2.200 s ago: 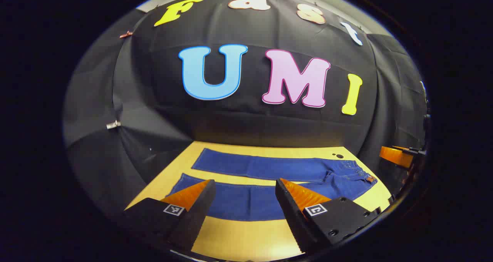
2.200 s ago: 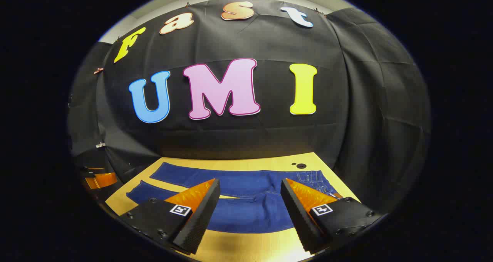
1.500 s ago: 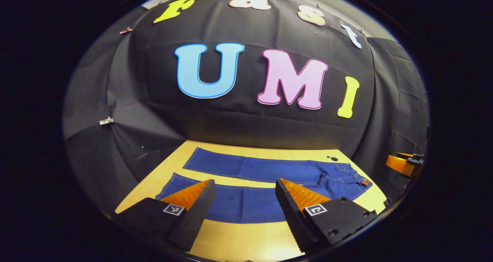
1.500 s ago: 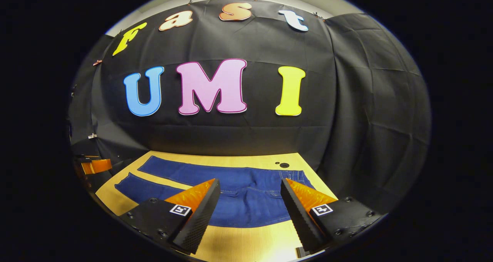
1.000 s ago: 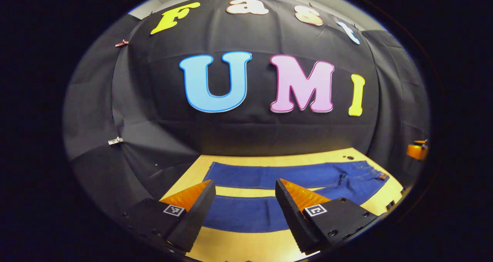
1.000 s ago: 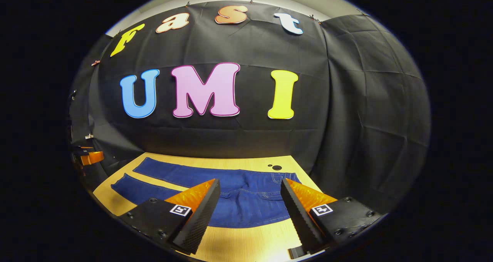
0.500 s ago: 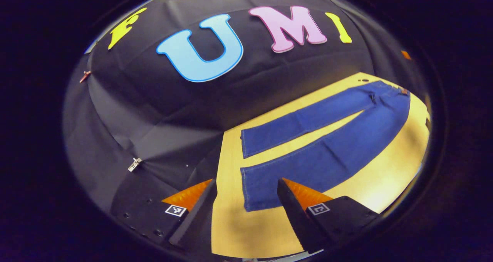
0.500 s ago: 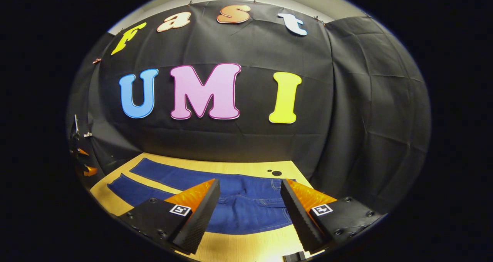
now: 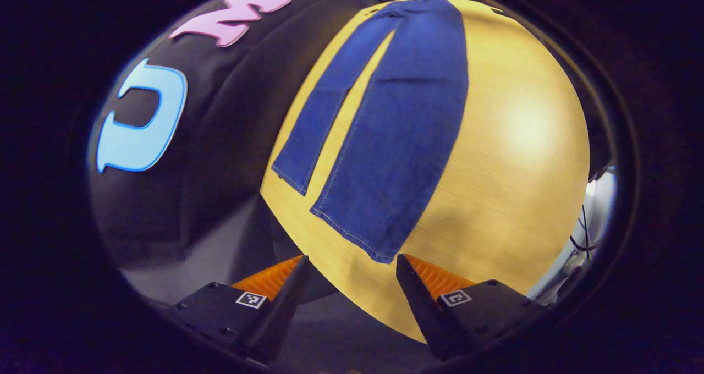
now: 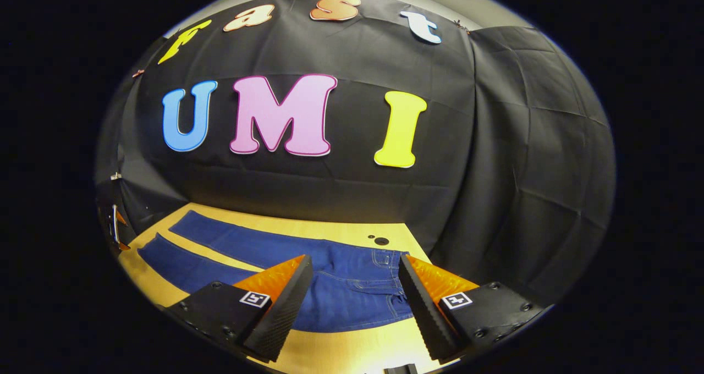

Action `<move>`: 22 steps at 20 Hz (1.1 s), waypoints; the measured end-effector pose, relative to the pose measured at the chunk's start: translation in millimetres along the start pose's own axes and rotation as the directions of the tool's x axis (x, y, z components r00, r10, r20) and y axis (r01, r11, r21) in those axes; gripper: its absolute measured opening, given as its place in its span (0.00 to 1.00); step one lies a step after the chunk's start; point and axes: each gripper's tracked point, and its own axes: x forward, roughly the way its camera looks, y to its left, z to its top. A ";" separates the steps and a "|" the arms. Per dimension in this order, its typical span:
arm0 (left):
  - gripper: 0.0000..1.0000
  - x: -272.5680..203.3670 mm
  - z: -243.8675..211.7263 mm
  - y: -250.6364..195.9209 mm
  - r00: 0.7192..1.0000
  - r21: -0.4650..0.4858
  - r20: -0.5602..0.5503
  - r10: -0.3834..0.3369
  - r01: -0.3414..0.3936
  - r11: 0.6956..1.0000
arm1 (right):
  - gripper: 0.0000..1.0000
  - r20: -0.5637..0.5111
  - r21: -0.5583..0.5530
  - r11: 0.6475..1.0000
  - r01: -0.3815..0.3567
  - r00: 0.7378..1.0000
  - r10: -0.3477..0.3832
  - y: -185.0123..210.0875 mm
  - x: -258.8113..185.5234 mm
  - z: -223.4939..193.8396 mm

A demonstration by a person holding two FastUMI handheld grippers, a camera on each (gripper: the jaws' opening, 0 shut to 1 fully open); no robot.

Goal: Grasp the waist and the cuffs of the jeans and fold them to make the two legs overlap; first hold the waist and fold one-third of the jeans toward the cuffs, then hold the cuffs and fold the remaining one-third in the same direction to finish folding.

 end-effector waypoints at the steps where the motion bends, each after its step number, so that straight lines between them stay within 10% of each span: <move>1: 0.99 4.8 1.5 -4.1 1.000 0.032 -0.007 -0.013 0.014 0.999 | 0.96 -0.018 -0.010 1.000 0.009 1.000 -0.009 -1.9 2.2 -6.5; 16: 0.92 72.4 18.7 -15.4 0.991 0.143 -0.003 -0.137 0.136 0.980 | 0.97 -0.161 -0.103 0.987 0.121 0.978 -0.136 -68.7 39.1 -69.9; 19: 0.54 77.3 21.7 -20.7 0.986 0.166 -0.034 -0.161 0.165 0.972 | 0.97 -0.168 -0.230 0.967 0.104 0.975 -0.145 -82.6 52.5 -78.3; 22: 0.36 78.8 29.3 -21.2 0.974 0.092 -0.056 -0.221 0.225 0.970 | 0.96 -0.116 -0.469 0.880 0.080 0.982 -0.152 -97.9 68.7 -66.7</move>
